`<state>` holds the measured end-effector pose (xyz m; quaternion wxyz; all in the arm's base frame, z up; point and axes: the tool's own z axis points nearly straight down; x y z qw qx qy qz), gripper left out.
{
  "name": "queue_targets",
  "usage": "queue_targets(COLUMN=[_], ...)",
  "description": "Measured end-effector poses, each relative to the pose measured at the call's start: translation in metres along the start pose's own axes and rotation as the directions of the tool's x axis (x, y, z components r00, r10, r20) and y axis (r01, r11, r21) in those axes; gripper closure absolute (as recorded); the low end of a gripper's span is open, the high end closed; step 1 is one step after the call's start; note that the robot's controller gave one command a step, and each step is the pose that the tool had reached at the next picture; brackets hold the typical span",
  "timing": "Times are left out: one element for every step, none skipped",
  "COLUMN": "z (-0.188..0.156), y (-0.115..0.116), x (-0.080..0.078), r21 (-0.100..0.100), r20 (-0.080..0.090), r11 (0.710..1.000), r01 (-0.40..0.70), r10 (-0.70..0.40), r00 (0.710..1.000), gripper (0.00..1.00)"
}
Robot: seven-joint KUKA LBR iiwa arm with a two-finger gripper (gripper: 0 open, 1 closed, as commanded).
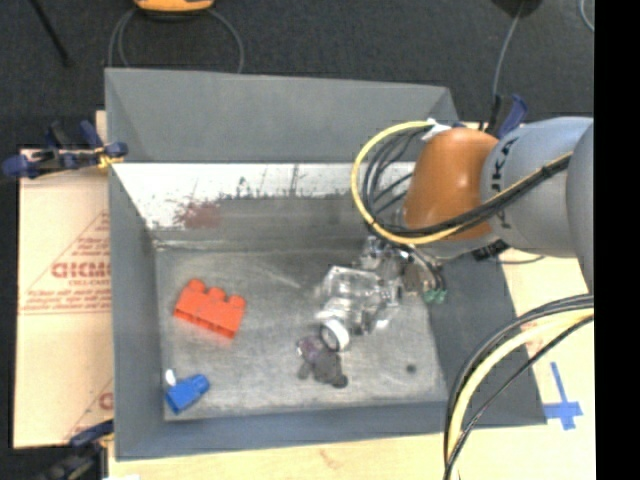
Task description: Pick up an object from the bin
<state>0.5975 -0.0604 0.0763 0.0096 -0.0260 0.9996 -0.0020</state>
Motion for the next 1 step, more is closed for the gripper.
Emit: queue_targets(z=[-0.1453], y=[0.0514], x=[-0.0162], r21=[-0.005], r20=[-0.009], r11=[0.982], r01=[0.187], r10=[-0.187], r00=[0.982], gripper=[1.0])
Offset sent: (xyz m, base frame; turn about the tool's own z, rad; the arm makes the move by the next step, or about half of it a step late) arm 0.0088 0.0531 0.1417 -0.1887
